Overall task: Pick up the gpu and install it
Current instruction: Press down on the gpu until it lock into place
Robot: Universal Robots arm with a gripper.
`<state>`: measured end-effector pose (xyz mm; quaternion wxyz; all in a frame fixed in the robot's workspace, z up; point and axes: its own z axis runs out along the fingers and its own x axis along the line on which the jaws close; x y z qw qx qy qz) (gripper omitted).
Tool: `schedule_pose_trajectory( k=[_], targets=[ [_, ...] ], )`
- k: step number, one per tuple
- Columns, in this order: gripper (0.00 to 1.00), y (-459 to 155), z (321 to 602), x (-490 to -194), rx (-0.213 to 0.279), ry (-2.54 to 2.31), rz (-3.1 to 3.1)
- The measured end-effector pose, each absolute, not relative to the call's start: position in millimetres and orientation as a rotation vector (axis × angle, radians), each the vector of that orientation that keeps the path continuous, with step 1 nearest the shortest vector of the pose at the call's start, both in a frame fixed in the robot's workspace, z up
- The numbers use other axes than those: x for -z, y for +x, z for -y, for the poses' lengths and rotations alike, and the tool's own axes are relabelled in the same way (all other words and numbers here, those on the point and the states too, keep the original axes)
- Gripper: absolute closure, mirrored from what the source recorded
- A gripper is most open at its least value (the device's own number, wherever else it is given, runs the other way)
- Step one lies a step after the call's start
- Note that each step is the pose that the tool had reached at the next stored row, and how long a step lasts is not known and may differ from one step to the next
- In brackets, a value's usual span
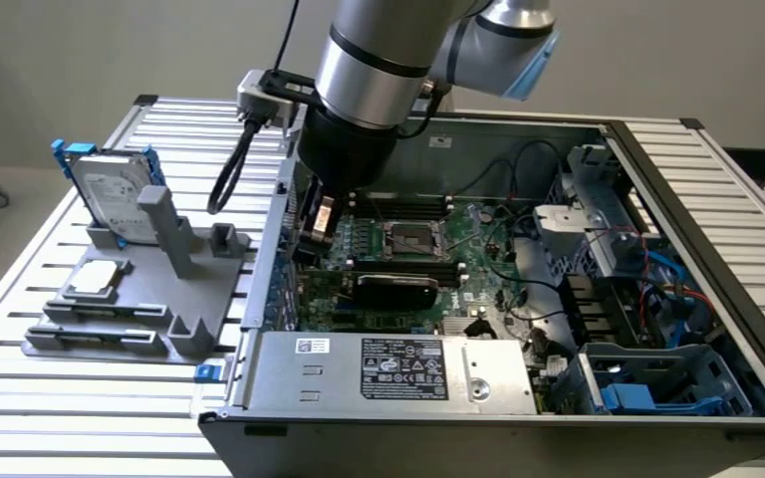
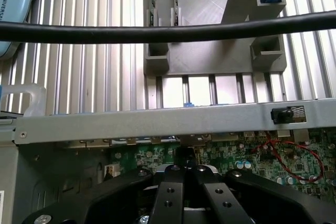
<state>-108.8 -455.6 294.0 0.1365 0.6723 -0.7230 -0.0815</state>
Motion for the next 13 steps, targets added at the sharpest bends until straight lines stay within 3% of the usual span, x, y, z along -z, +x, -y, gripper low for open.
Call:
schedule_pose_trajectory(
  k=[13],
  targets=[
    [0.89, -108.8, 453.9, -292.6, 0.239, 1.942, 2.094]
  ],
)
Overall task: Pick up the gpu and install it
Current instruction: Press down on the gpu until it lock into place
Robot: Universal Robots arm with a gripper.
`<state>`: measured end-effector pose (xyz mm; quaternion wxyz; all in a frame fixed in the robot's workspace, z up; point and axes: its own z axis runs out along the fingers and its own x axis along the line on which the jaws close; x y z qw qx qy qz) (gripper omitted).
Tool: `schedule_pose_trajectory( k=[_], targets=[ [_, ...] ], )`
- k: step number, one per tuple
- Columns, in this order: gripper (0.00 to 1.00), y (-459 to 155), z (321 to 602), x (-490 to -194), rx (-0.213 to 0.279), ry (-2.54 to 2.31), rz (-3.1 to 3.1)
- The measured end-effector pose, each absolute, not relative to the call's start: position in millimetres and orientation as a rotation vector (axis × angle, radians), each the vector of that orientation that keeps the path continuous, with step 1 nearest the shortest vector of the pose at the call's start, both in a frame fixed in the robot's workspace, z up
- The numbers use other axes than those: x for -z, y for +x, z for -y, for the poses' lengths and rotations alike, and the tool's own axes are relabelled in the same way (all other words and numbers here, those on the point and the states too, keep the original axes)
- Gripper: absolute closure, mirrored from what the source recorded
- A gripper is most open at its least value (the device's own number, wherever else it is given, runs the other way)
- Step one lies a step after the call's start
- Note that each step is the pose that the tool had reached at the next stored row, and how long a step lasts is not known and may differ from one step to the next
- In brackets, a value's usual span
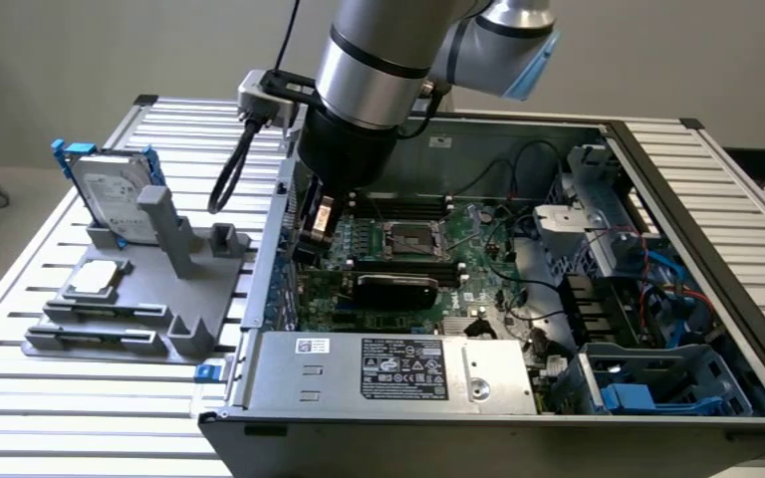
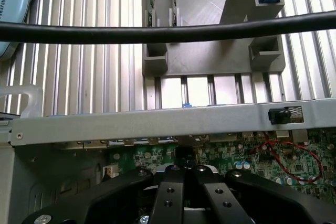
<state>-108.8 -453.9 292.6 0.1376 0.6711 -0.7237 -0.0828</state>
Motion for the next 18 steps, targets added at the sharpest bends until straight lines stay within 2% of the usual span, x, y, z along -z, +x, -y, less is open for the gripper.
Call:
schedule_pose_trajectory(
  k=[18],
  targets=[
    [0.89, -109.1, 450.5, -292.0, 0.242, 1.939, 2.093]
  ],
)
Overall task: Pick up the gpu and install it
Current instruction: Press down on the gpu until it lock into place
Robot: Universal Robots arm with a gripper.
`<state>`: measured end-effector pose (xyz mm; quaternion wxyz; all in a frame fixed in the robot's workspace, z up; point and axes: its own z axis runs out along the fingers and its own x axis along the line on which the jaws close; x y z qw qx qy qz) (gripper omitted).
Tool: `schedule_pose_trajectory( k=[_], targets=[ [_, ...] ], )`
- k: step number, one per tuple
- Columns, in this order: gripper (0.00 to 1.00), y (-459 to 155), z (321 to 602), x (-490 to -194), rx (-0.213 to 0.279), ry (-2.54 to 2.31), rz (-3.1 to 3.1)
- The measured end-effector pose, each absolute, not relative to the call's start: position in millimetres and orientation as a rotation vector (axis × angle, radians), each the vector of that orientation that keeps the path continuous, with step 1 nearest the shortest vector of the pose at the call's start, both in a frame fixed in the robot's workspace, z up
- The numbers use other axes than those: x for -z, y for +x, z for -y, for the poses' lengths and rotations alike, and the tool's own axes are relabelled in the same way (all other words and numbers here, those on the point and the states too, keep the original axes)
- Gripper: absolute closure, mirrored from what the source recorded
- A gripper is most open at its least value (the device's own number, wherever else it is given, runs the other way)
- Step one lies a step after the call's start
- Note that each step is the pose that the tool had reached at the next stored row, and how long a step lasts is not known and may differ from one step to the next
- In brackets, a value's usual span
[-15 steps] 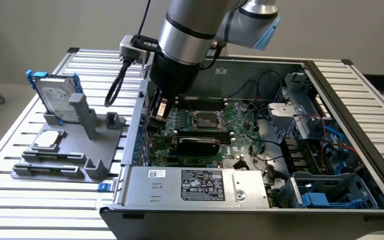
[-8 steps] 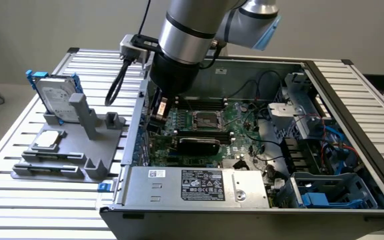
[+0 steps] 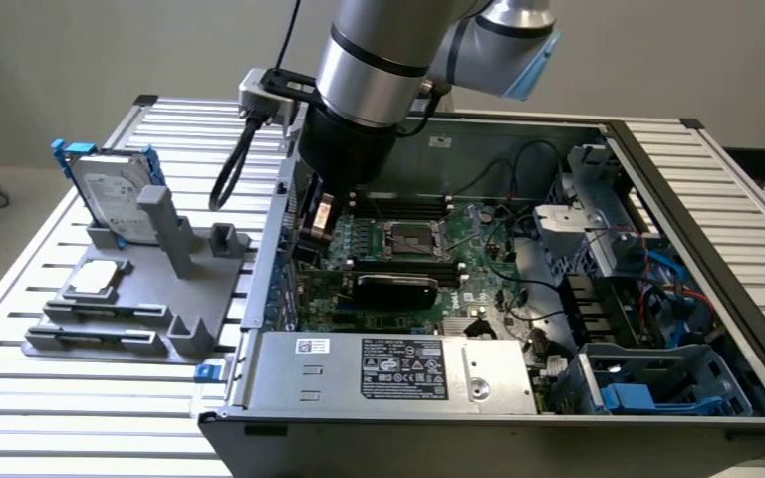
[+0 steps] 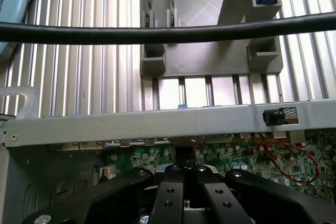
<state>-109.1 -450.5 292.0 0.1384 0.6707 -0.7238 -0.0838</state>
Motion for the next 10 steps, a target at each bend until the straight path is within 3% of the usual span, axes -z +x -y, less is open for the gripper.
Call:
schedule_pose_trajectory(
  k=[10],
  targets=[
    [0.89, -109.8, 449.4, -291.7, 0.246, 1.931, 2.1]
  ],
)
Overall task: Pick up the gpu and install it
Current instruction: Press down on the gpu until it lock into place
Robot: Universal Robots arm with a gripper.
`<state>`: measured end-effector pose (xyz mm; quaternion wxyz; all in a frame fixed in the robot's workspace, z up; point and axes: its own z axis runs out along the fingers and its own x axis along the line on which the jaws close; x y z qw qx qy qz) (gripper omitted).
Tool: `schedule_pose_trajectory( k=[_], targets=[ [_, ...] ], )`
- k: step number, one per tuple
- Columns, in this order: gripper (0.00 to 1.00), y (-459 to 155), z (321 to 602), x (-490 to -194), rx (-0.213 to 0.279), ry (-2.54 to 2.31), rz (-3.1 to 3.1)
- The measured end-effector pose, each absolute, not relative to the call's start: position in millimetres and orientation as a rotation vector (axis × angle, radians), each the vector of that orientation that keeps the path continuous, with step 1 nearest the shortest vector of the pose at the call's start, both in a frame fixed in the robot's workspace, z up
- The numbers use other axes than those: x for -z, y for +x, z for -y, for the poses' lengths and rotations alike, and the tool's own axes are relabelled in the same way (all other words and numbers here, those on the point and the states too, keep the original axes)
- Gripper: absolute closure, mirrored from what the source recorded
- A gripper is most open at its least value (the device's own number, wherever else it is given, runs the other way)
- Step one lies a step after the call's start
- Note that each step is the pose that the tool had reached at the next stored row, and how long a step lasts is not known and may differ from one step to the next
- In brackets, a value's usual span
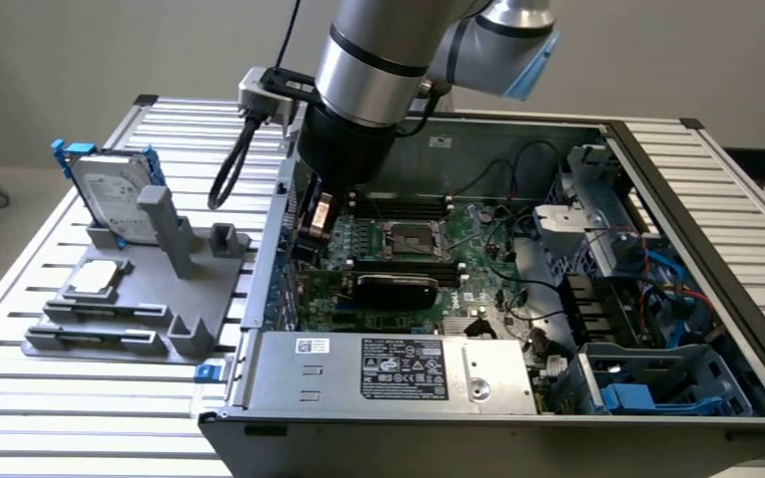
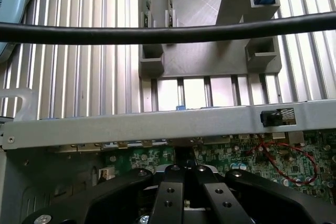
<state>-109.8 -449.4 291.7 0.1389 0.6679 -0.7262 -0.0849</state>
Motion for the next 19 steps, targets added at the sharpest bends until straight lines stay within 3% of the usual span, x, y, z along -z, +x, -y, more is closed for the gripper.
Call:
schedule_pose_trajectory(
  k=[19],
  targets=[
    [0.89, -112.7, 448.9, -291.3, 0.253, 1.906, 2.12]
  ],
)
